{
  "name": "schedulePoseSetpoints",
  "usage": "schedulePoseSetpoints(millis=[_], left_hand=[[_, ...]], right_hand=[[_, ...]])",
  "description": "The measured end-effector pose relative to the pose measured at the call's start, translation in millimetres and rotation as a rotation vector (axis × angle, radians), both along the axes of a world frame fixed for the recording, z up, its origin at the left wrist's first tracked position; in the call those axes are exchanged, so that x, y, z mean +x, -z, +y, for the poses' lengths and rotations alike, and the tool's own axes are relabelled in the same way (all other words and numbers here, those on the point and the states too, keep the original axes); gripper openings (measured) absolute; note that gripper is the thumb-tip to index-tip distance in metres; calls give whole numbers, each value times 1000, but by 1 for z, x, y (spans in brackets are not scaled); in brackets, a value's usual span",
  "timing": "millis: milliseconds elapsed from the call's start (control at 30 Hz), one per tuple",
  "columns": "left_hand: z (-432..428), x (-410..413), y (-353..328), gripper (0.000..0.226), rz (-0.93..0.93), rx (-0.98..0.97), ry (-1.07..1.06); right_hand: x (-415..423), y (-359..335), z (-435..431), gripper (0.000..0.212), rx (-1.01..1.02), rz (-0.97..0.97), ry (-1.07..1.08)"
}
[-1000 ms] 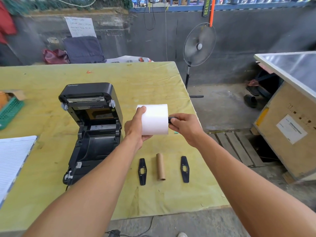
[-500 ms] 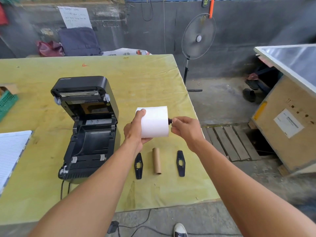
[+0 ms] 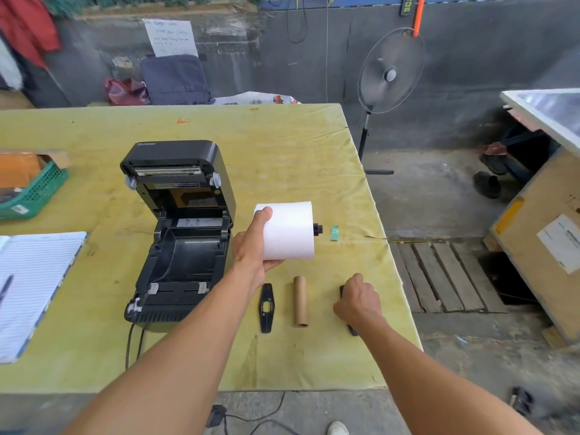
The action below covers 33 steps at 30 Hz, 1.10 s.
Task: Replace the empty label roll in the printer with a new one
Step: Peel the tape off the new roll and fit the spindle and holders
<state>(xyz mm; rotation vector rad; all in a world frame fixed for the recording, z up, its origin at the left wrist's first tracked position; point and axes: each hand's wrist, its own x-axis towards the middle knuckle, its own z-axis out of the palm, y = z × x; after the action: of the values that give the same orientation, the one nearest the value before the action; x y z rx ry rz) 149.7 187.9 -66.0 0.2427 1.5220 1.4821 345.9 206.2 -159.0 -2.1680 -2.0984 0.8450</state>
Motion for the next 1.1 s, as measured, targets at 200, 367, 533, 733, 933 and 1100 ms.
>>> schedulePoseSetpoints(millis=[200, 367, 533, 733, 933, 1100], left_hand=[[0, 2, -2, 43, 19, 1, 4], [0, 7, -4, 43, 8, -2, 40], [1, 14, -8, 49, 2, -10, 85], [-1, 18, -14, 63, -27, 6, 112], [-2, 12, -22, 66, -24, 27, 105], [0, 6, -29, 66, -17, 45, 115]], right_hand=[[14, -11, 7, 15, -75, 178, 116], [12, -69, 38, 19, -11, 857, 238], [7, -119, 47, 18, 34, 1098, 40], [15, -118, 47, 27, -76, 1167, -16], [13, -118, 44, 39, -151, 1268, -34], [10, -124, 46, 34, -142, 1250, -72]])
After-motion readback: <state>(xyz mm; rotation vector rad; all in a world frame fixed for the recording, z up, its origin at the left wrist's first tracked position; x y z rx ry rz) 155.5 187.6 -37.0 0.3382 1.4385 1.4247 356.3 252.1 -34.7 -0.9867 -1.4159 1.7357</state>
